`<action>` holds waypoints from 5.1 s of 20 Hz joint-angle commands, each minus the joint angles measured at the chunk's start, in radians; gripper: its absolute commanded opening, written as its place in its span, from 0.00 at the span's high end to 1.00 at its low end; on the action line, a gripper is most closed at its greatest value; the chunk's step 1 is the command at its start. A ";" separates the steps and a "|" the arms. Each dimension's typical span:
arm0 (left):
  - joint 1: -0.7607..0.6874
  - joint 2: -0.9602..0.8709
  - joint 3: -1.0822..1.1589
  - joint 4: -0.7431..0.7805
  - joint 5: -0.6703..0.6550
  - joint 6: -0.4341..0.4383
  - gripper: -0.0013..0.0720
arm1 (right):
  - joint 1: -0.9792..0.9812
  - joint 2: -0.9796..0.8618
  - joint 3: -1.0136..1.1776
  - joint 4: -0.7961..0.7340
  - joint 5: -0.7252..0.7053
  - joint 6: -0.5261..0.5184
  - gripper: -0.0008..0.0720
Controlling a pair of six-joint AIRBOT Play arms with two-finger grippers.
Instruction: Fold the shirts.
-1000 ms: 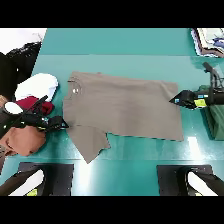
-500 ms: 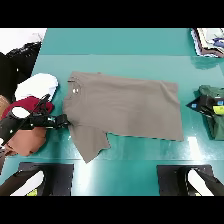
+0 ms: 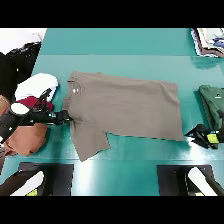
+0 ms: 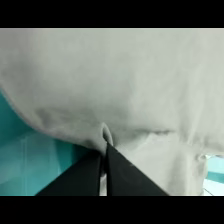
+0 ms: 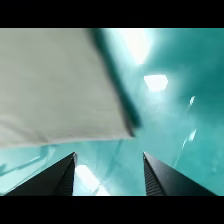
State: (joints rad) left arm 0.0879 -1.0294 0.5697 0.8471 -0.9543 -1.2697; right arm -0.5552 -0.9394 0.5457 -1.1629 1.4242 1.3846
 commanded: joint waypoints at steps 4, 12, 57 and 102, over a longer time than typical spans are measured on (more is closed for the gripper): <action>-0.001 0.001 0.008 -0.002 -0.005 0.006 0.95 | -0.040 -0.128 -0.090 0.153 -0.111 -0.070 0.40; -0.001 0.002 0.036 0.007 -0.037 0.006 0.95 | 0.166 -0.090 -0.090 0.162 -0.225 -0.069 0.97; -0.001 -0.478 0.837 -0.011 0.060 -0.031 0.95 | 0.481 -0.669 1.068 -0.087 -0.156 0.005 0.97; 0.013 0.197 -0.203 0.107 -0.233 -0.241 0.33 | 0.334 -0.172 0.462 0.089 -0.149 -0.044 0.52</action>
State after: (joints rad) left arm 0.1005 -0.8513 0.4080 1.0061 -1.2613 -1.5139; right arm -0.2188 -1.1172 1.0126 -1.1194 1.2751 1.3415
